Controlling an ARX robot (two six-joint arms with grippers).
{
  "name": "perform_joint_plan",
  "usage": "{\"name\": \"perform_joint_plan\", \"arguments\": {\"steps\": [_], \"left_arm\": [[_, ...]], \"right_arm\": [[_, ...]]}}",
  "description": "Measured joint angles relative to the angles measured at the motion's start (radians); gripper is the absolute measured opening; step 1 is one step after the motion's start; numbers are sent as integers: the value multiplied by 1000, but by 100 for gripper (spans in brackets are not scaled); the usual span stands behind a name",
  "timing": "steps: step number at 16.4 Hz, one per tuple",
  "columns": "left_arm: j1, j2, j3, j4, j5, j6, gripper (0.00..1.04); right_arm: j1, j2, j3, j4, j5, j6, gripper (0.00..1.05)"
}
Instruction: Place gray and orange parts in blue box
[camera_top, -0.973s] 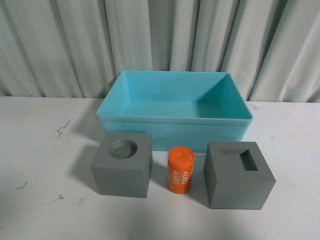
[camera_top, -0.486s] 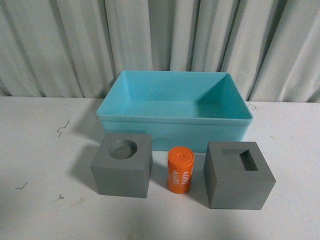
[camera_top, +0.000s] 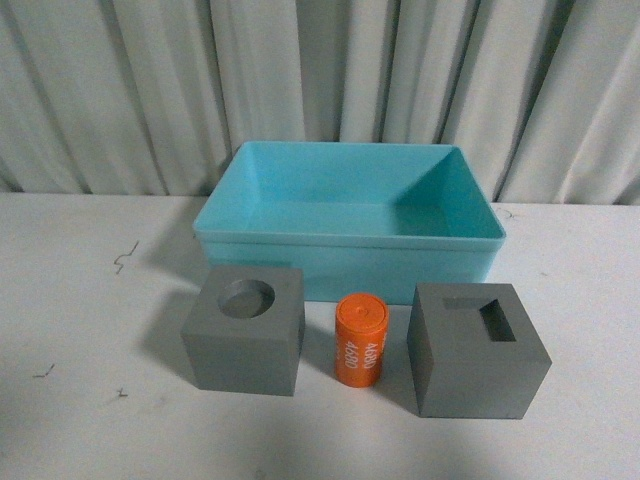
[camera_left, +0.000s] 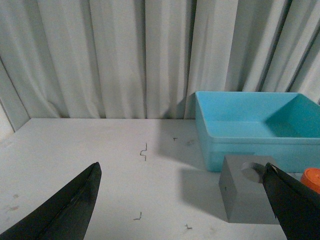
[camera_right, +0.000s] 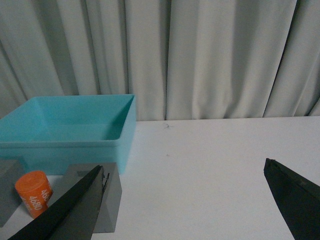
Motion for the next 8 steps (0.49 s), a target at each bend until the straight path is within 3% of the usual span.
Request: {"name": "perform_joint_plan", "arguments": {"steps": [8], "left_arm": [[0, 0, 0, 0, 0, 0, 98]], "right_arm": [[0, 0, 0, 0, 0, 0, 98]]}}
